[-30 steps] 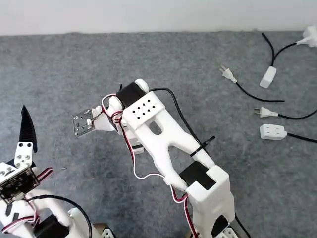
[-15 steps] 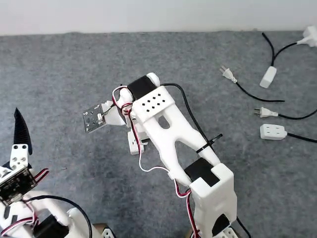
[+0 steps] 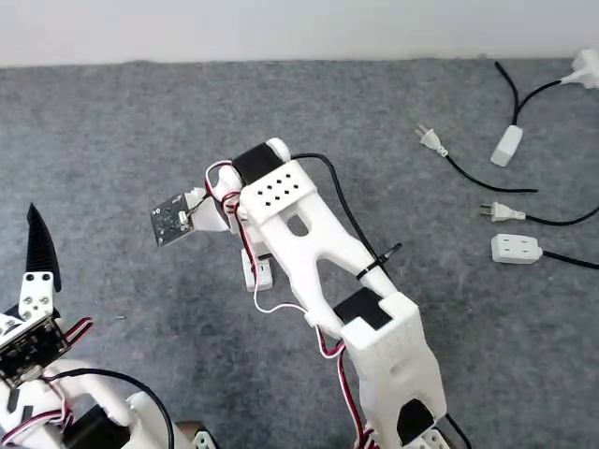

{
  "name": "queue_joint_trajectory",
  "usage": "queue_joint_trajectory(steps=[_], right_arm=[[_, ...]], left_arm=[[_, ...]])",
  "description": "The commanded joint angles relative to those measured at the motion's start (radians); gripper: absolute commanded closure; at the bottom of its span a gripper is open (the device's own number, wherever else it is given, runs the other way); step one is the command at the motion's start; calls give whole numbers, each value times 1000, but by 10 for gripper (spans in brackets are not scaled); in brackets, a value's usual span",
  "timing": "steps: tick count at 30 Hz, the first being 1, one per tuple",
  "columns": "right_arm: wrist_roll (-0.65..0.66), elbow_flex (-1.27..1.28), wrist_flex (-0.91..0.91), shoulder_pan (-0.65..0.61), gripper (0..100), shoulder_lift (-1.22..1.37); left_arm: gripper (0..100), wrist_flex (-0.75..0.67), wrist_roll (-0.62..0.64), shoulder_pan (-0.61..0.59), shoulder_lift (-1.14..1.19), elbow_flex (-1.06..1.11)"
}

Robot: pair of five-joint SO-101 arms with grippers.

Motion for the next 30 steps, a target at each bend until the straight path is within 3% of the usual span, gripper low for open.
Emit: queue_joint_trajectory(steps=[1,22,30], right_arm=[[15,-133,74,-8,991,27],[-11,-137,120,-59,991,-2],[-11,-117,120,-62,991,-124]], left_arm=[[603,-29,-5,-3,-12,-44],[603,-6,-3,2,-12,-42],[603,14,0,3,-12,-44]])
